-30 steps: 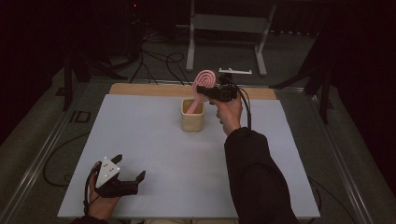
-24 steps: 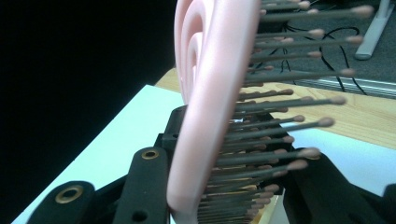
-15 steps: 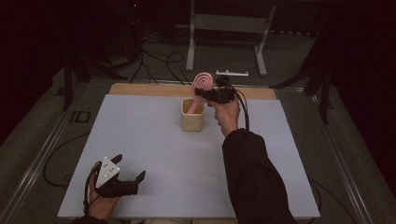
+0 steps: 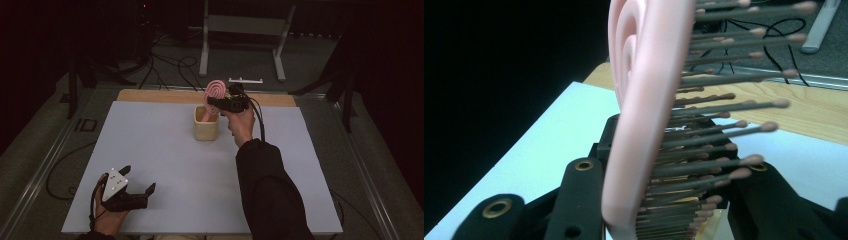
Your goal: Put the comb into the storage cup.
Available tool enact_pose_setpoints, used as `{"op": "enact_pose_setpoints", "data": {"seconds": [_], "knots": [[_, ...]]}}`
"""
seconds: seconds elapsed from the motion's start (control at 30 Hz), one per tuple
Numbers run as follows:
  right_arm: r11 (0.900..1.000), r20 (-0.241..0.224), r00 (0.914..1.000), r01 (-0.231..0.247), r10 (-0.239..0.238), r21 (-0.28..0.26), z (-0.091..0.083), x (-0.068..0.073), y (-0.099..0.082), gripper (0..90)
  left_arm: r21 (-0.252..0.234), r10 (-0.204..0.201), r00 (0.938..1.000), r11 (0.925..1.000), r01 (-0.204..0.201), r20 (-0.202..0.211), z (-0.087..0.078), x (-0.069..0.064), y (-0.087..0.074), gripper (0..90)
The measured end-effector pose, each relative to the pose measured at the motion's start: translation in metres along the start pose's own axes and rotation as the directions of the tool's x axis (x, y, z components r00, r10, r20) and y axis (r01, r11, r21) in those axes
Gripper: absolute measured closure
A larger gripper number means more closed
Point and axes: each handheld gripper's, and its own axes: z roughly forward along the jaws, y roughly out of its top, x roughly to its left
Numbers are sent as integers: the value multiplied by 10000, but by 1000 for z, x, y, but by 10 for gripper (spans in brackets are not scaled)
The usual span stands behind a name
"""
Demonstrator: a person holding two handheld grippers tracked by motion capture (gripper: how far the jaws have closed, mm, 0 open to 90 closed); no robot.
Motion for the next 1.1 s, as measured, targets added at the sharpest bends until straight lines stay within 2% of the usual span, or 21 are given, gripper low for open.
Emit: {"op": "enact_pose_setpoints", "data": {"seconds": [0.27, 1.1], "knots": [[9999, 81, 10000, 53, -54, 106, 4, 0, -2, 628, 39, 30, 10000, 10000, -31, 8, 0, 0, 0, 0], [9994, 174, 9996, -215, 211, 267, 17, -2, -9, 620, 20, 28, 10000, 10000, -28, -10, -1, 1, 0, 0]]}}
